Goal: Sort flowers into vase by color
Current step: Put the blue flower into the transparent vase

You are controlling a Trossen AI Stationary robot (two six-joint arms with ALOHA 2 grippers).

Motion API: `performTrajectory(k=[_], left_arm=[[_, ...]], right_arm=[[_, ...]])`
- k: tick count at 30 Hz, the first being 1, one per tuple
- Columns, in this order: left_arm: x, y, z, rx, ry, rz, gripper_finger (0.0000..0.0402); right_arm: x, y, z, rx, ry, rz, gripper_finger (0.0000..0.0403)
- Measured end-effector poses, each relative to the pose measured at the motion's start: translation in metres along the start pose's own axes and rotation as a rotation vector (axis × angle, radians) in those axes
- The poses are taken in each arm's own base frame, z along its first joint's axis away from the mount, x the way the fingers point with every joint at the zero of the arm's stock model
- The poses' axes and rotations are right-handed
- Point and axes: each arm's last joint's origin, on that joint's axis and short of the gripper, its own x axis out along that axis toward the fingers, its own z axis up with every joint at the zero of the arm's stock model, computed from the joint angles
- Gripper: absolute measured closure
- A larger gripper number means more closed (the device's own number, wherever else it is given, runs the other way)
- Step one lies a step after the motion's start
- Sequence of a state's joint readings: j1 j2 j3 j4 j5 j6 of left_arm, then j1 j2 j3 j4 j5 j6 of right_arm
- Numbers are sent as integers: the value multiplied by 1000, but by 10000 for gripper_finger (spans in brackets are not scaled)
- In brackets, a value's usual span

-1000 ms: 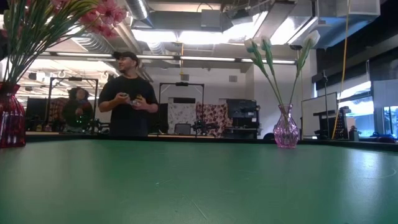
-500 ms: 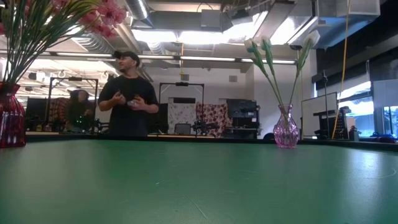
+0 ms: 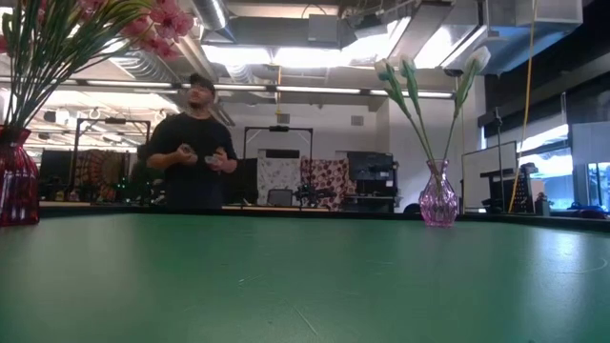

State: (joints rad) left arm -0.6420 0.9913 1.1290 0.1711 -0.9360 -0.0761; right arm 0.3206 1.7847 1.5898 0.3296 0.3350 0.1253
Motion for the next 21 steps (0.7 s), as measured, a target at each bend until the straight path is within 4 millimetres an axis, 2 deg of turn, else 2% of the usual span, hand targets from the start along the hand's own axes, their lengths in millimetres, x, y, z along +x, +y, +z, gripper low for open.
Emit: performTrajectory(k=[6,9,18,21], left_arm=[[19,-2,-13,-24,-6,57,383],[25,-6,-18,-57,-5,28,383],[25,-18,-22,-76,-14,-53,383],[26,-22,-26,-56,-3,-83,383]], right_arm=[[0,1,7,24,-71,32,184],[0,-1,8,18,-77,-25,184],[-1,-4,13,9,-98,-58,185],[-1,-3,11,24,-81,-20,202]])
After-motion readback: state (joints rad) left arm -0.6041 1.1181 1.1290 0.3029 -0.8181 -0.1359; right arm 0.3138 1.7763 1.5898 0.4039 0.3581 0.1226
